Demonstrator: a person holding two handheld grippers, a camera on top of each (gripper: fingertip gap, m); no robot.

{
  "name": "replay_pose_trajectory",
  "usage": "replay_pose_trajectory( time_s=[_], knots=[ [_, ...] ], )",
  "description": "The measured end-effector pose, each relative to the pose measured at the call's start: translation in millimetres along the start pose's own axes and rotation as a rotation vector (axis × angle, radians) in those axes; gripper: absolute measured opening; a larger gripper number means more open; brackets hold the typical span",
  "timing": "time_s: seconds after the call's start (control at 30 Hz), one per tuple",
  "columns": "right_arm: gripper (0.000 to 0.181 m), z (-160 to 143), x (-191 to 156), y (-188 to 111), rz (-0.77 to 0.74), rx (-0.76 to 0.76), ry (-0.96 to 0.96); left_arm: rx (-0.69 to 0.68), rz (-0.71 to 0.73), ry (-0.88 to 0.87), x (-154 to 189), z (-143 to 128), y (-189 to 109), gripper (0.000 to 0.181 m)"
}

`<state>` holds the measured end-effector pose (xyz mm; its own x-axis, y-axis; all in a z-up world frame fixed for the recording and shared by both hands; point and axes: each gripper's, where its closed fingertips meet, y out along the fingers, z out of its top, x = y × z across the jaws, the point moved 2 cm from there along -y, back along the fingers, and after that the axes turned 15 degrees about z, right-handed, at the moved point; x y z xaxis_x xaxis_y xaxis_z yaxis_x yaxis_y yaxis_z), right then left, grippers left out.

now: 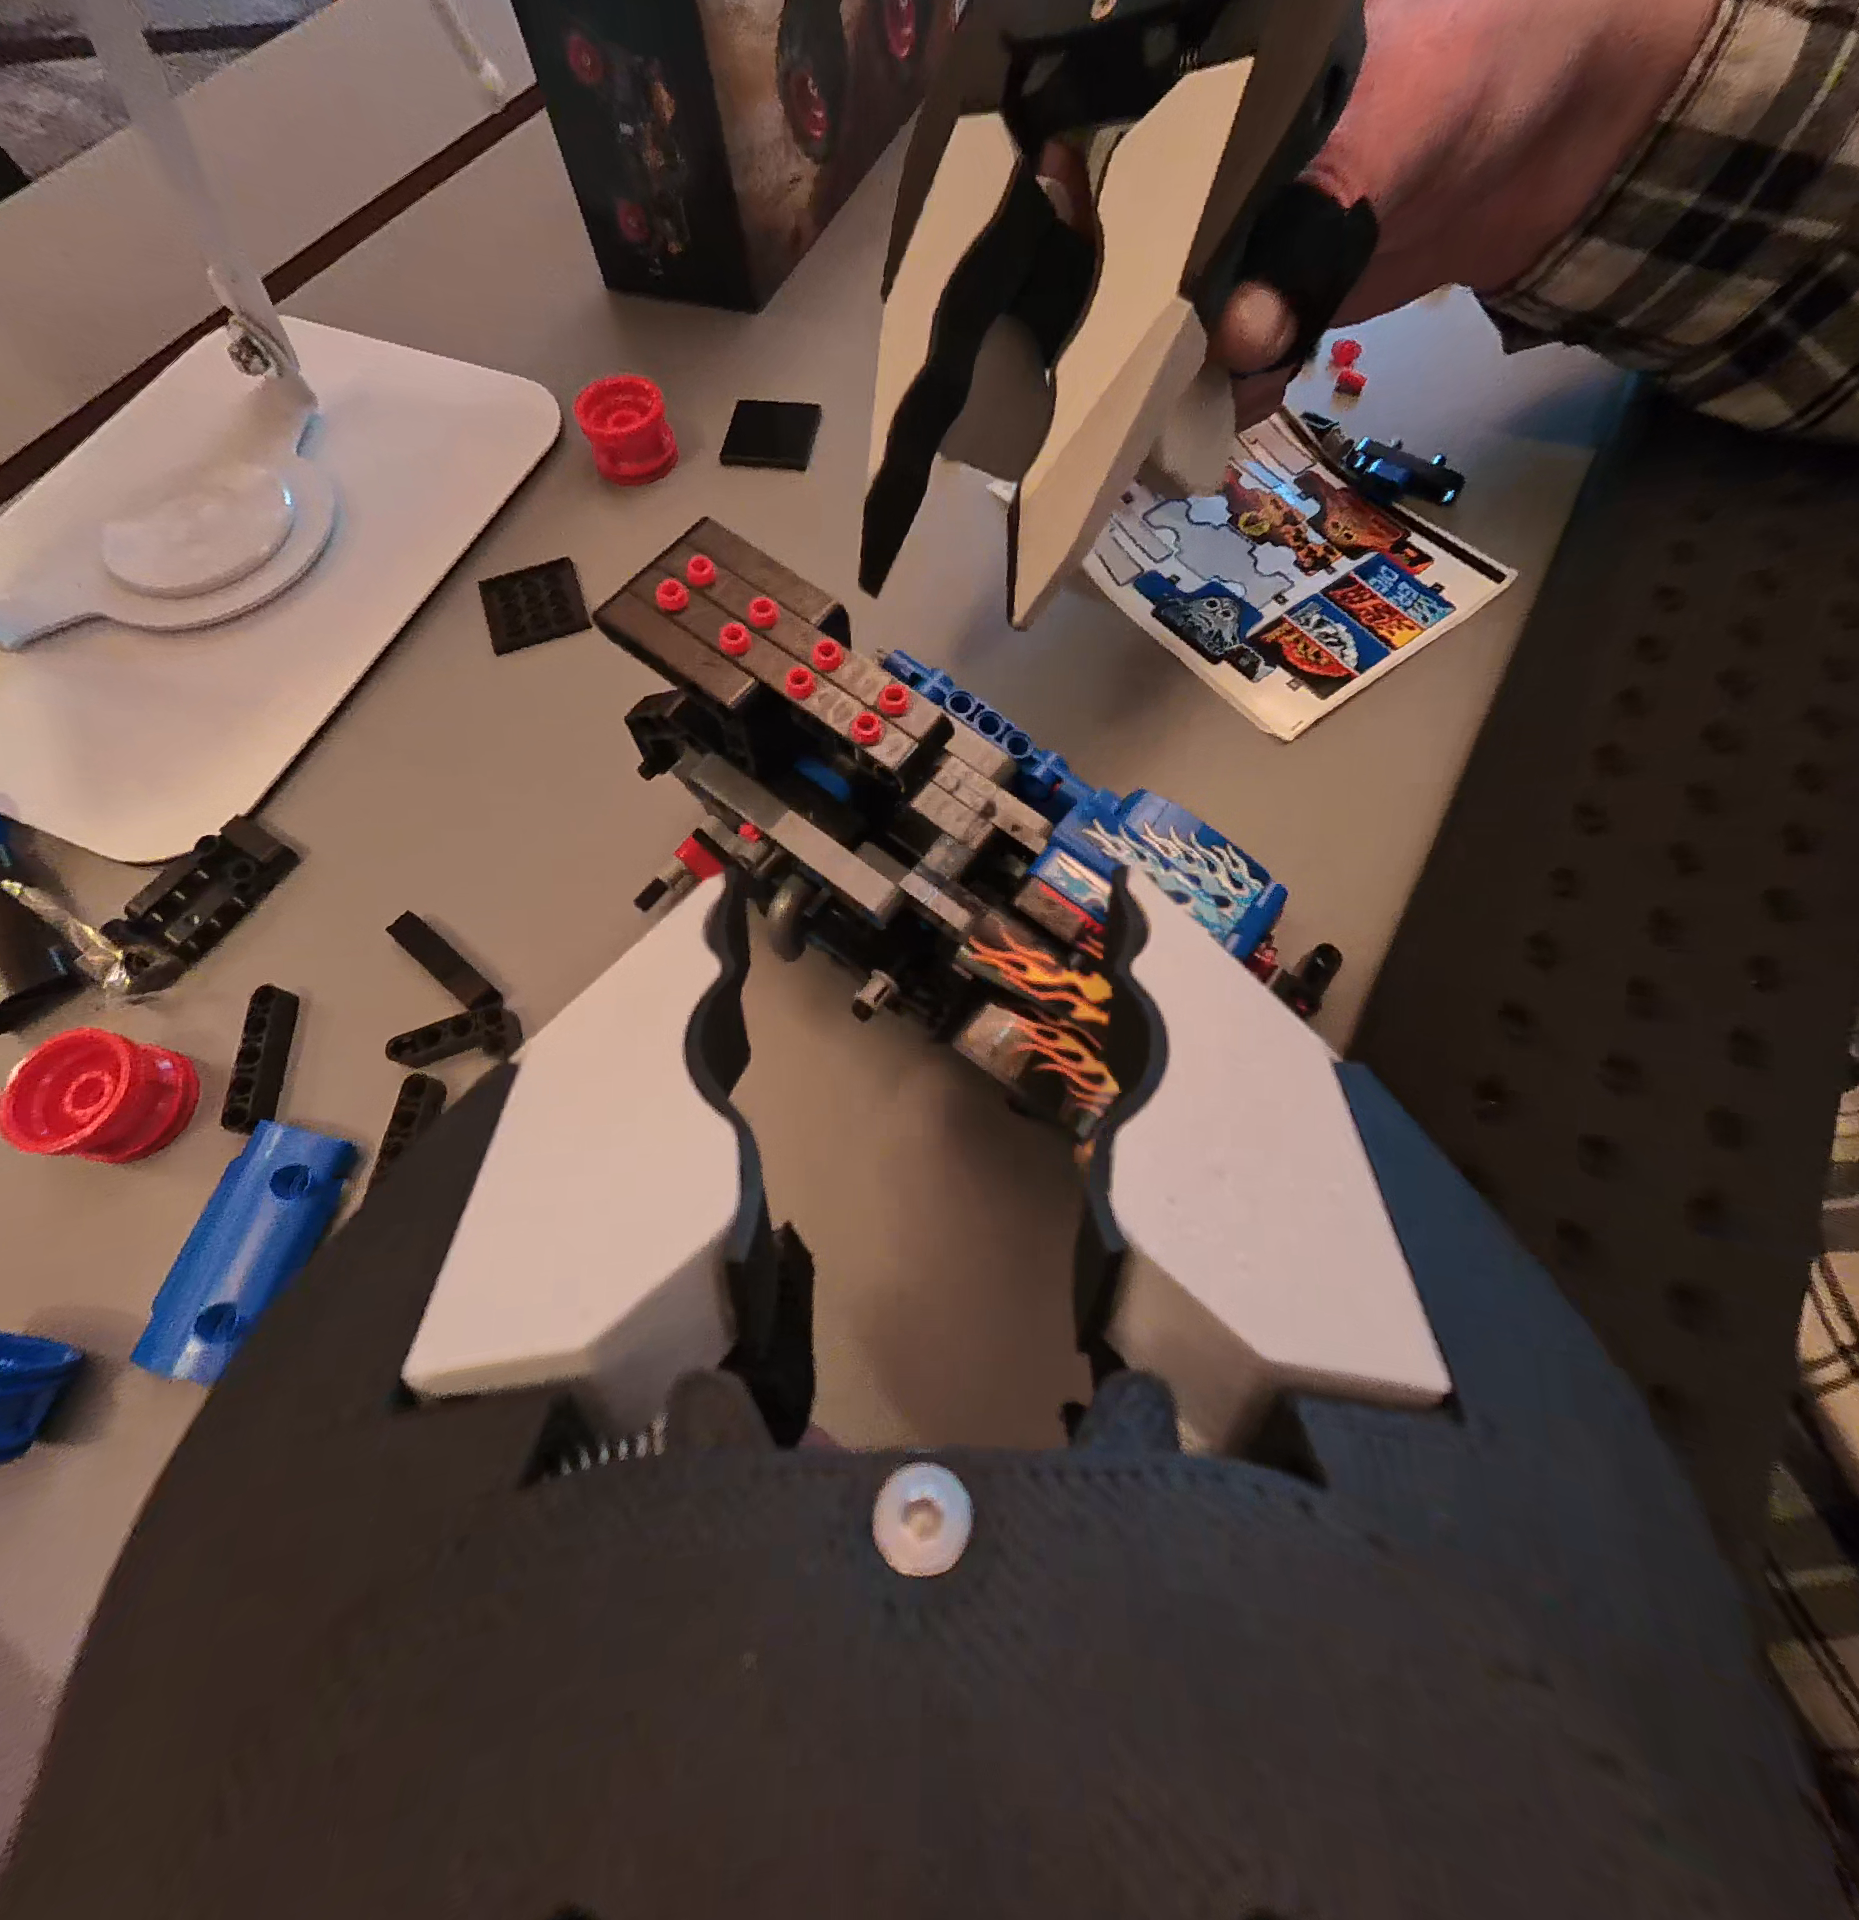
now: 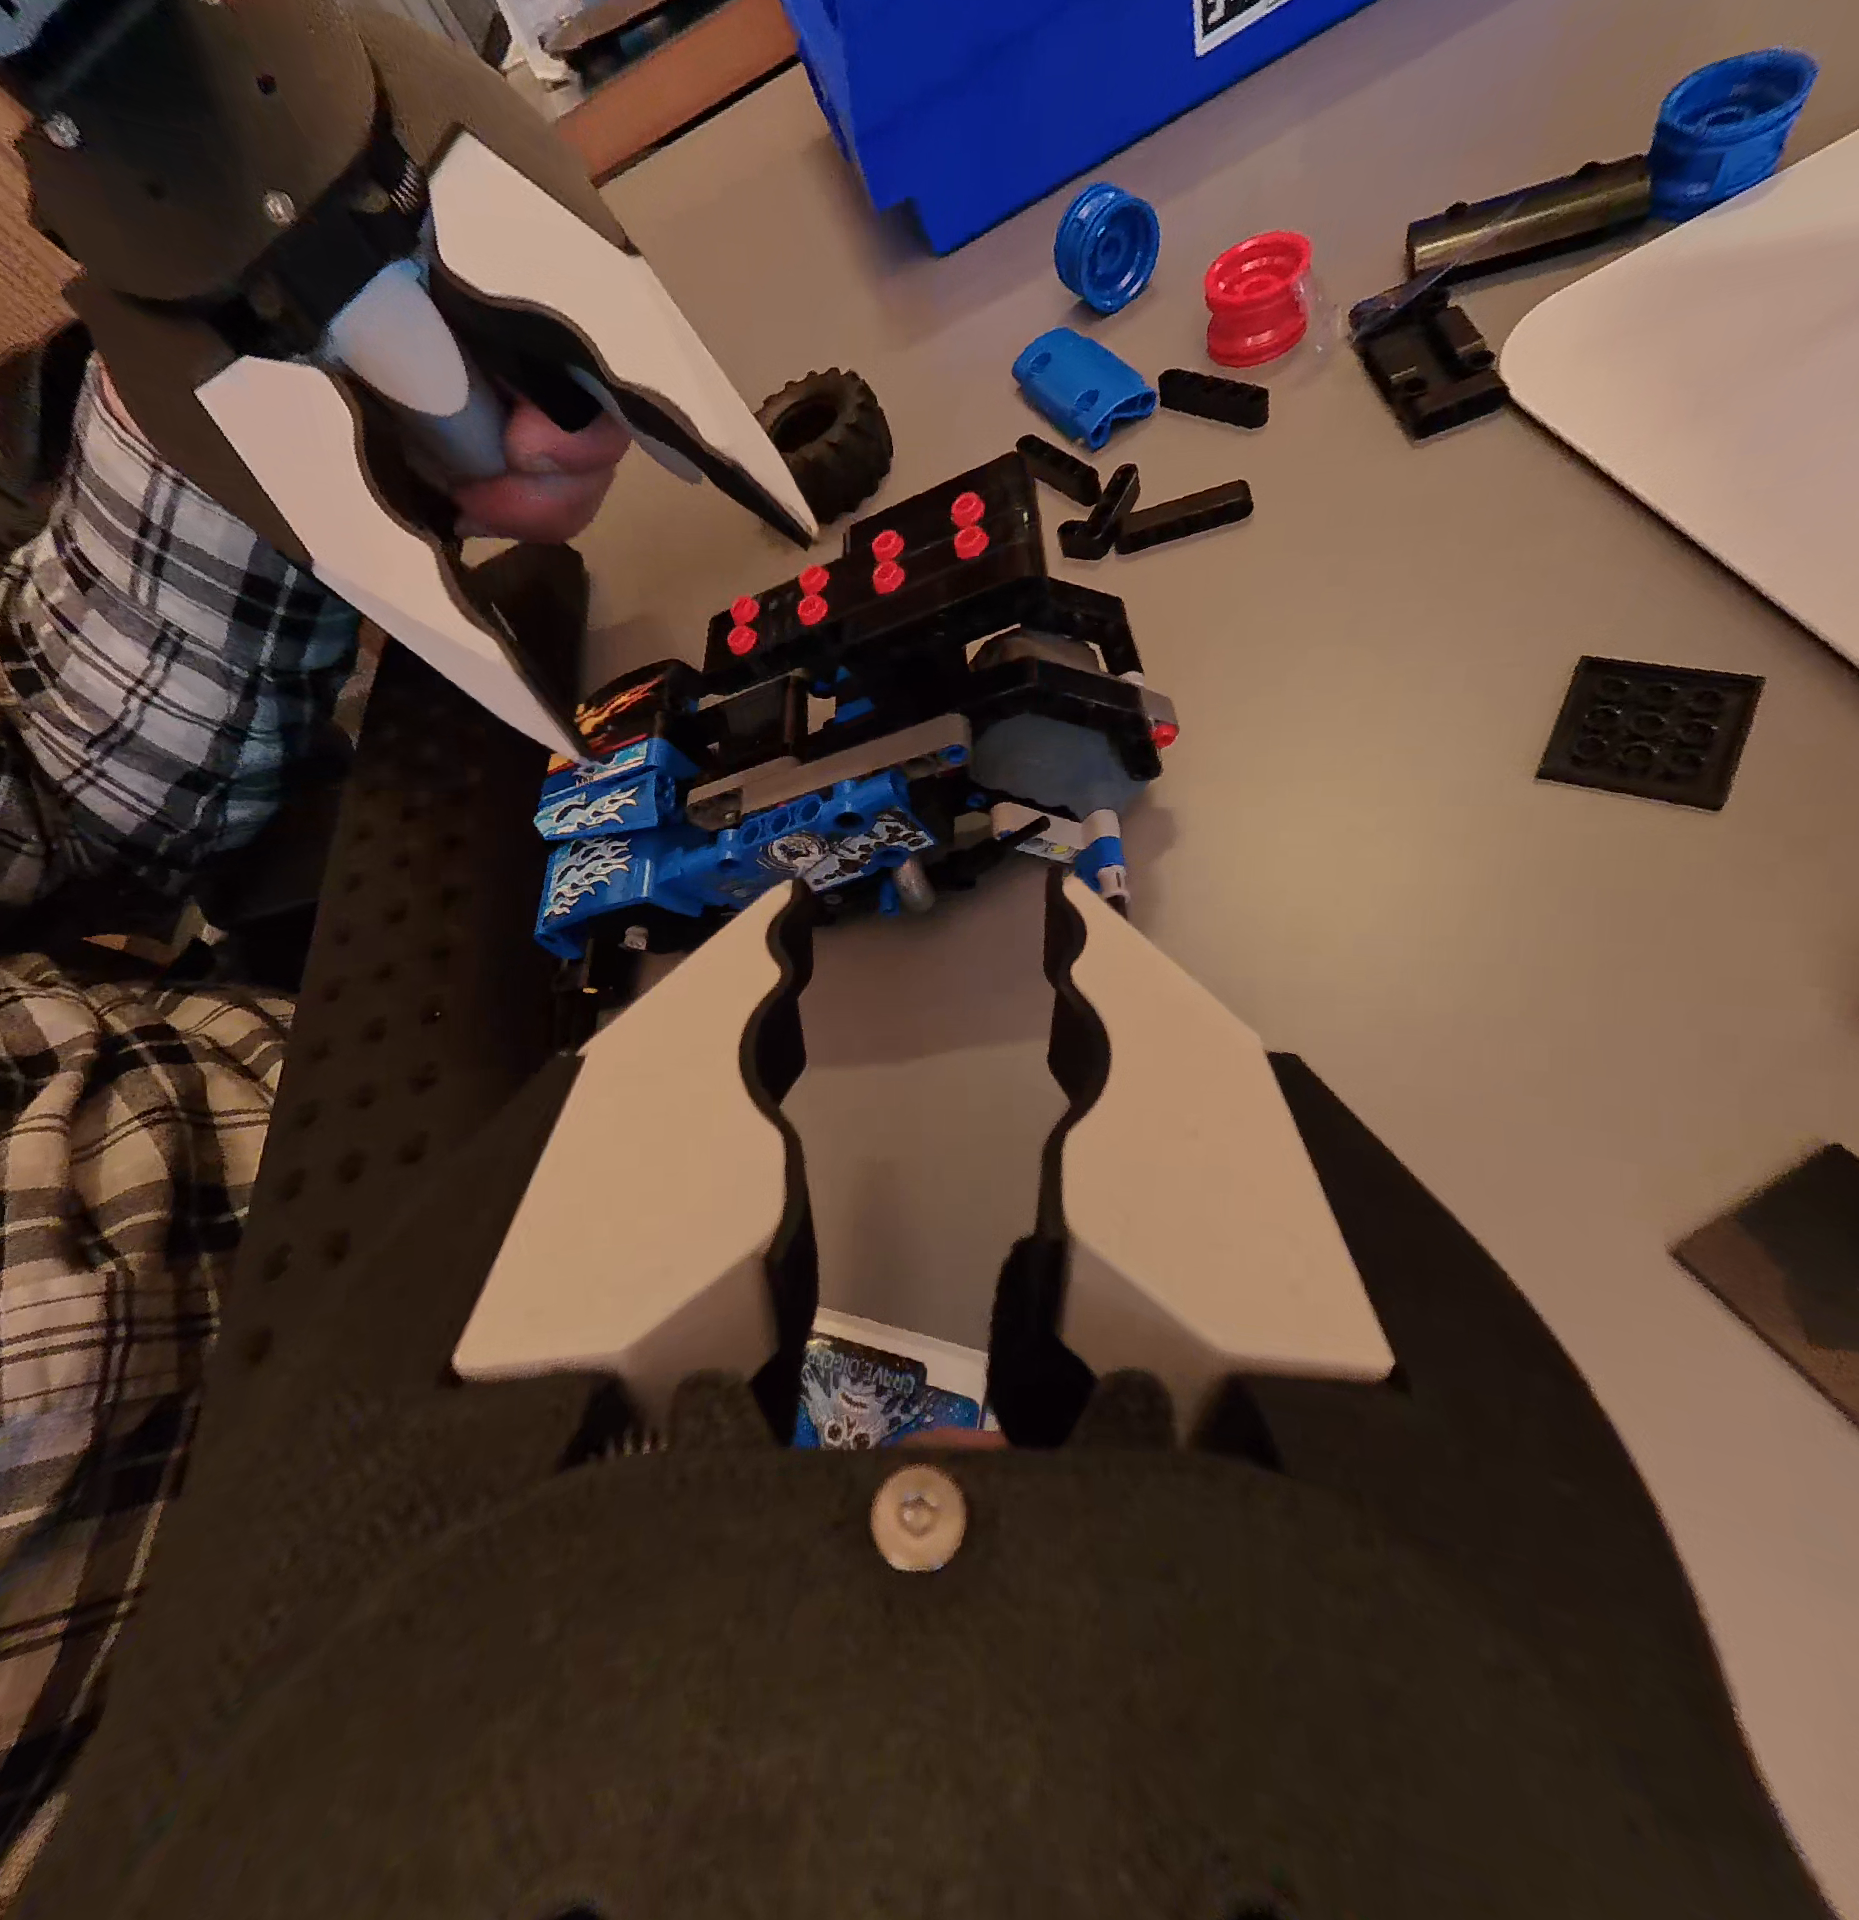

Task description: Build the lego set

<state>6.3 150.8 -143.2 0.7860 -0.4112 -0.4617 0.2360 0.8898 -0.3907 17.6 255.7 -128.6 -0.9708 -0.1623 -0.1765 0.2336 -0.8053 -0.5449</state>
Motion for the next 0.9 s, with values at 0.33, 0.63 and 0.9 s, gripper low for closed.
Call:
replay_pose_trajectory(
  time_s=[0.33, 0.63, 0.9],
  knots=[
    [0.045, -12.1, -12.4, 31.7, 0.011, -0.107, -0.075, 0.01, -0.022, -0.062, 3.0, -15.6, -9.1, 0.064],
    [0.043, -15.0, -14.6, 38.9, 0.03, -0.112, -0.071, 0.026, -0.039, -0.071, 4.1, -19.2, -13.6, 0.065],
    [0.044, -16.0, -18.0, 40.1, 0.038, -0.122, -0.087, -0.038, -0.082, -0.03, 16.7, -35.6, -20.5, 0.067]
  ],
)
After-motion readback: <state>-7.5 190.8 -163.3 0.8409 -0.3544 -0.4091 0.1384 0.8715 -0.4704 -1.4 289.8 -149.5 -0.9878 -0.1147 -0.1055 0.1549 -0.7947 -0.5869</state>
